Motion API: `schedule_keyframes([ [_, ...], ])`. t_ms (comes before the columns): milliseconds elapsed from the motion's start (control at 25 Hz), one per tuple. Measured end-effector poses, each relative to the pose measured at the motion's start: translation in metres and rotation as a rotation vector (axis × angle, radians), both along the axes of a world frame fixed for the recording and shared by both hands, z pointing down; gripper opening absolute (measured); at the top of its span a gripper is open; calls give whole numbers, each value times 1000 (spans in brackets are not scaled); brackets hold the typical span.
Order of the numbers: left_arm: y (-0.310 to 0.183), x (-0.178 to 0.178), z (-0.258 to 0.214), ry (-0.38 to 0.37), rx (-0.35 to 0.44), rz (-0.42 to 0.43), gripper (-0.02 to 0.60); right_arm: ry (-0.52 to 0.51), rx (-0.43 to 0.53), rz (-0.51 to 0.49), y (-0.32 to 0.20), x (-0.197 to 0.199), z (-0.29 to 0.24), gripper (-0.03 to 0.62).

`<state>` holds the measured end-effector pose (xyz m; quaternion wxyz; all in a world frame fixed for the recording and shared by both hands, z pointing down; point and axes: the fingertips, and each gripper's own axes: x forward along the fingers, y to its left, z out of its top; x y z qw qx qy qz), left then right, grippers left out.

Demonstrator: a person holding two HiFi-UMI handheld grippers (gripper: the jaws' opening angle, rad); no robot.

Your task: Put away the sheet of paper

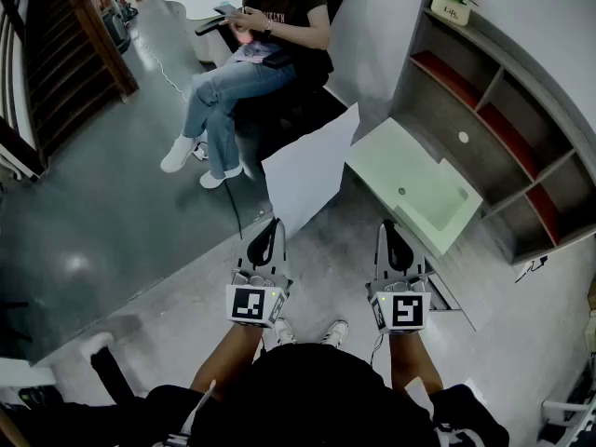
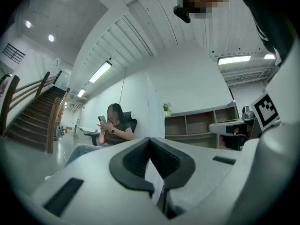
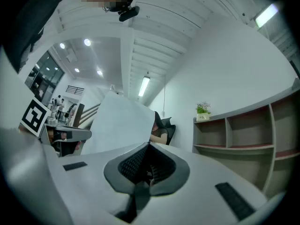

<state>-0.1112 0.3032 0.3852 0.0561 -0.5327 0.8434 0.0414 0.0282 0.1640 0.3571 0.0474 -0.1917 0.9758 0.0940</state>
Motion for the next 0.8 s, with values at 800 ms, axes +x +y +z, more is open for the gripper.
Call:
schedule_keyframes([
  [800, -39, 32, 20, 68, -42, 36, 6, -25, -50, -35, -24, 27, 13, 17],
])
